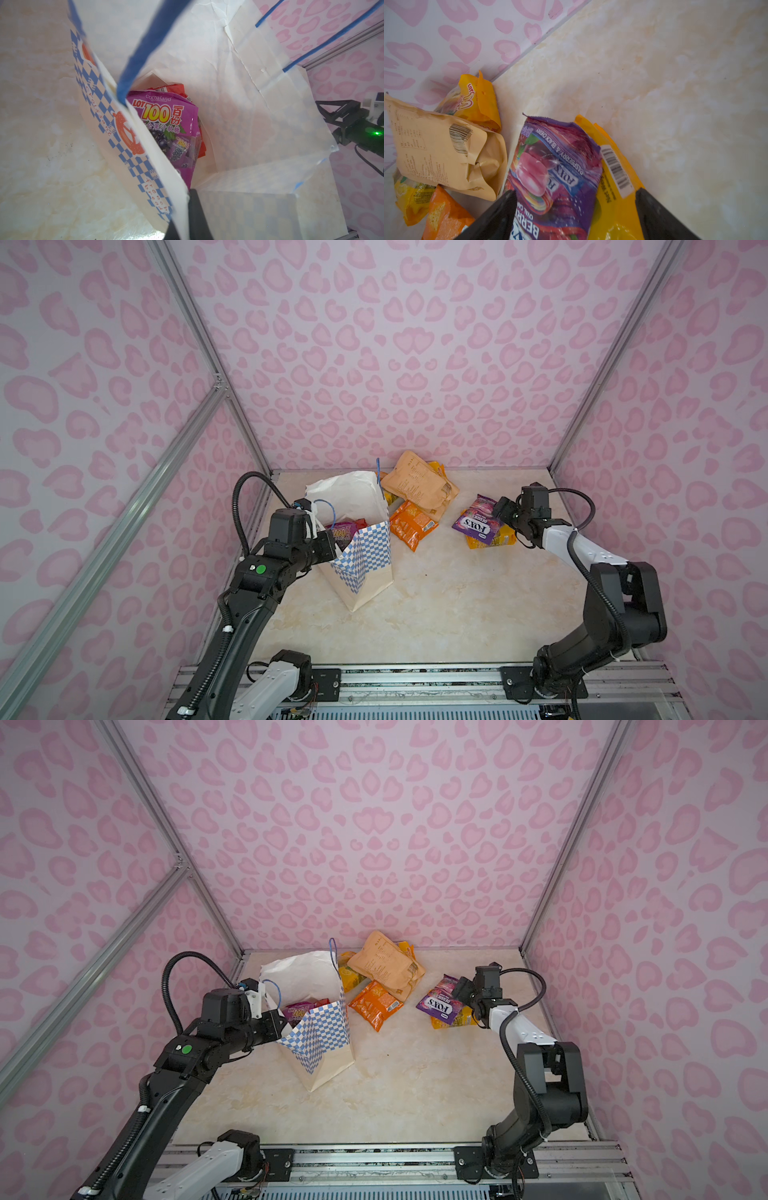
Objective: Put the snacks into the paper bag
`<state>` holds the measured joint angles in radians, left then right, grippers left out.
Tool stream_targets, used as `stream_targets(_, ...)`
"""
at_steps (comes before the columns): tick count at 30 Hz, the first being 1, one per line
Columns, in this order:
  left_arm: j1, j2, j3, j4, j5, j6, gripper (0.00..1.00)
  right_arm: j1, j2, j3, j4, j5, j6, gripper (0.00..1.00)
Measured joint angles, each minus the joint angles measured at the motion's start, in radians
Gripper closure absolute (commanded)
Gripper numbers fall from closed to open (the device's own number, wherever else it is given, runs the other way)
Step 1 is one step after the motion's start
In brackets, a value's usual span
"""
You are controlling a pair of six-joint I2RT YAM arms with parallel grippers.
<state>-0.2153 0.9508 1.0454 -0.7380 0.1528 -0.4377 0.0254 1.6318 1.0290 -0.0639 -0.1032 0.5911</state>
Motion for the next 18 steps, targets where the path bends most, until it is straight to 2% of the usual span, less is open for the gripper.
stream_targets(7,0.023,-0.011,-0.011,0.01,0.035,0.0,0.96,-0.008,0.115,0.069,0.022,-0.02,-0.024,0.17)
stream_targets(15,0.037,-0.013,-0.016,0.016,0.055,-0.001,0.96,-0.015,0.174,0.104,0.028,-0.035,-0.053,0.43)
stream_targets(18,0.045,-0.013,-0.016,0.021,0.062,-0.002,0.96,-0.01,0.156,0.092,0.033,-0.034,-0.062,0.57)
